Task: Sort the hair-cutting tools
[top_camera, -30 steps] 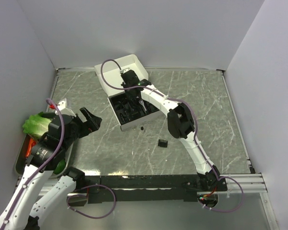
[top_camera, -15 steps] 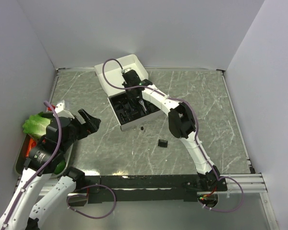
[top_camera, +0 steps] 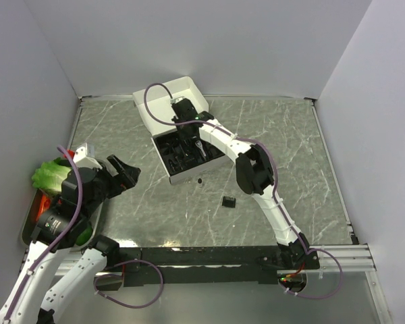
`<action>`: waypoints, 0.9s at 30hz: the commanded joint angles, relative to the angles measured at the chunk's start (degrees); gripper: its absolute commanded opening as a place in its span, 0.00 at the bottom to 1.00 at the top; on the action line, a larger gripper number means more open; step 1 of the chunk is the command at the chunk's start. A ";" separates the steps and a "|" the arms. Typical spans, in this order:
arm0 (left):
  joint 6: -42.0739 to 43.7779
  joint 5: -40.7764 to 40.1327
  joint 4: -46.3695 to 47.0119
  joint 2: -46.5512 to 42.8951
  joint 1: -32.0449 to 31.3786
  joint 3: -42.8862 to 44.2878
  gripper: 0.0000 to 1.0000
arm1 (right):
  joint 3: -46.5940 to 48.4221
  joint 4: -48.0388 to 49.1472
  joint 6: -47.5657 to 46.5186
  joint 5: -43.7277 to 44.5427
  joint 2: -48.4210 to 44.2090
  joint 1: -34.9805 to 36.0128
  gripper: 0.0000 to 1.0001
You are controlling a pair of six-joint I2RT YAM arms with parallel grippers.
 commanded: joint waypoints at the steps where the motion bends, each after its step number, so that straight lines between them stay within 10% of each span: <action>1: -0.84 0.77 0.67 0.24 -0.09 -0.08 0.97 | -2.59 -4.79 0.78 -1.00 2.44 -0.29 0.21; 14: -0.75 0.07 -1.17 -1.08 -0.09 1.23 0.97 | -1.88 -3.40 -0.89 3.30 -7.31 -0.20 0.25; 27: 0.74 1.21 -2.05 -3.27 -0.09 2.55 0.97 | -34.37 -0.76 -2.74 8.22 -38.83 0.94 0.36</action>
